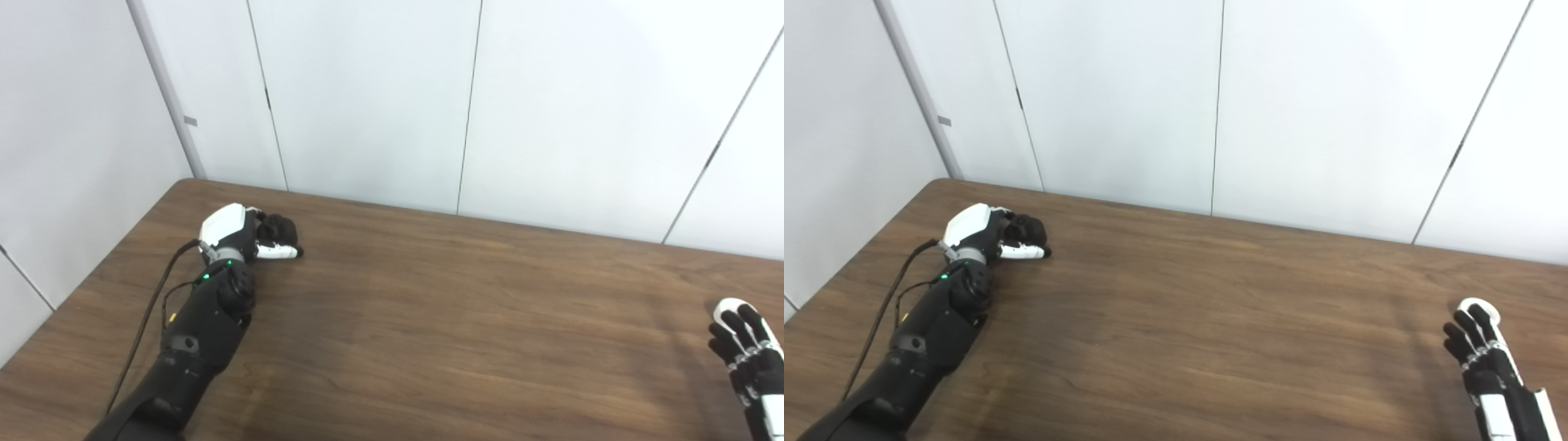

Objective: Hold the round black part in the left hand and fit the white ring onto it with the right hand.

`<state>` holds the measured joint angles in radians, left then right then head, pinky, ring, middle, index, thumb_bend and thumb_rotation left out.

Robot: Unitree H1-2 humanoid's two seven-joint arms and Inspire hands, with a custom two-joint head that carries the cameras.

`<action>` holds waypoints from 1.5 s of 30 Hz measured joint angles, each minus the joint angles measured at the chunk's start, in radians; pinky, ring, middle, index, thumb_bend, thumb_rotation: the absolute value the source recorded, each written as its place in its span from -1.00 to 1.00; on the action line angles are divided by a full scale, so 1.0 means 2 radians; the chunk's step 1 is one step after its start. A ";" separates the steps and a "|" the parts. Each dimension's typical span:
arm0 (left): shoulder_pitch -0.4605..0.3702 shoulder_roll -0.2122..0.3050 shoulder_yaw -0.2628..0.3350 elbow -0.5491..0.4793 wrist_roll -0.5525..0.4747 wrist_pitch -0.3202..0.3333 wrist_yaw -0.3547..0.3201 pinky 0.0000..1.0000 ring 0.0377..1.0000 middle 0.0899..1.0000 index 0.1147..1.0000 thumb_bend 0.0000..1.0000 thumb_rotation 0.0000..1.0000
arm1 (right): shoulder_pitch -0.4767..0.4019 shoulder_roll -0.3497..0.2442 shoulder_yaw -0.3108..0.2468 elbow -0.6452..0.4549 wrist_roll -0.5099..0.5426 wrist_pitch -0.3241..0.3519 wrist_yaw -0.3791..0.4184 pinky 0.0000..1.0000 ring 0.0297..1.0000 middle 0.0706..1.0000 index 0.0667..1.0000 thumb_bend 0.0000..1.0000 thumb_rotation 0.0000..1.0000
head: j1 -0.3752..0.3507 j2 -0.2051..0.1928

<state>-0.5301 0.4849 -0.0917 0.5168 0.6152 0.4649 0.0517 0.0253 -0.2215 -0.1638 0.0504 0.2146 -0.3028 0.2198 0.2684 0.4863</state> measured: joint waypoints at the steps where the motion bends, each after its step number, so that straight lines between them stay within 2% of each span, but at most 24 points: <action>1: -0.001 0.001 -0.001 0.001 0.000 0.000 0.000 1.00 0.99 0.86 0.57 0.90 -0.26 | 0.000 0.000 0.000 0.000 0.000 0.000 0.000 0.87 0.83 0.87 0.90 0.23 0.70 | 0.001 0.001; 7: -0.012 0.004 -0.003 0.016 0.003 0.000 -0.004 1.00 0.96 0.83 0.53 0.89 -0.27 | 0.000 0.000 0.000 0.000 0.000 0.000 0.000 0.85 0.82 0.87 0.89 0.22 0.67 | 0.000 0.002; 14: -0.015 0.004 -0.002 0.020 0.004 0.000 -0.004 1.00 0.94 0.79 0.45 0.83 -0.40 | 0.000 0.000 0.000 0.000 0.000 0.000 0.000 0.85 0.82 0.87 0.90 0.24 0.68 | 0.000 0.002; 24: -0.017 0.004 -0.001 0.020 0.000 0.000 -0.003 1.00 0.93 0.75 0.39 0.80 -0.47 | 0.000 0.000 0.000 0.000 0.000 0.002 0.000 0.84 0.82 0.86 0.88 0.25 0.65 | 0.001 0.004; 31: -0.017 0.006 -0.002 0.019 -0.006 -0.003 -0.003 1.00 0.88 0.67 0.20 0.69 -0.58 | 0.001 0.000 0.000 -0.002 0.000 0.001 0.000 0.83 0.81 0.86 0.88 0.25 0.67 | 0.001 0.003; 32: -0.017 0.006 -0.001 0.019 -0.007 -0.004 -0.003 1.00 0.87 0.65 0.14 0.67 -0.66 | 0.001 0.000 0.000 -0.002 0.000 0.001 0.000 0.84 0.82 0.86 0.88 0.24 0.67 | 0.002 0.003; 33: -0.017 0.006 0.001 0.019 -0.013 -0.005 0.000 1.00 0.87 0.63 0.00 0.37 -0.76 | 0.001 0.000 0.000 -0.002 0.000 0.001 0.000 0.84 0.82 0.86 0.89 0.25 0.66 | 0.002 0.003; 34: -0.017 0.006 0.002 0.019 -0.016 -0.006 0.003 1.00 0.87 0.62 -0.09 0.18 -0.82 | 0.001 0.000 0.000 -0.002 0.000 0.001 0.000 0.84 0.82 0.86 0.89 0.25 0.66 | 0.002 0.003; 35: -0.017 0.006 0.004 0.019 -0.018 -0.006 0.006 1.00 0.87 0.61 -0.12 0.12 -0.85 | 0.001 0.000 0.000 -0.002 0.001 0.001 0.000 0.85 0.82 0.86 0.89 0.25 0.66 | 0.002 0.003; 42: -0.017 0.006 0.001 0.019 -0.024 -0.017 0.012 1.00 0.76 0.46 -0.17 0.04 -0.91 | 0.001 0.000 -0.001 -0.002 -0.001 0.001 0.000 0.86 0.83 0.87 0.91 0.27 0.70 | 0.002 0.005; 45: -0.016 0.006 -0.003 0.019 -0.024 -0.023 0.012 1.00 0.74 0.45 -0.17 0.04 -0.91 | 0.001 0.000 -0.001 -0.002 0.000 0.000 0.000 0.86 0.83 0.87 0.91 0.25 0.69 | 0.002 0.005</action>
<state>-0.5623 0.4970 -0.0967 0.5554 0.5671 0.4186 0.0761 0.0281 -0.2217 -0.1651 0.0471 0.2139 -0.3020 0.2190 0.2715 0.4955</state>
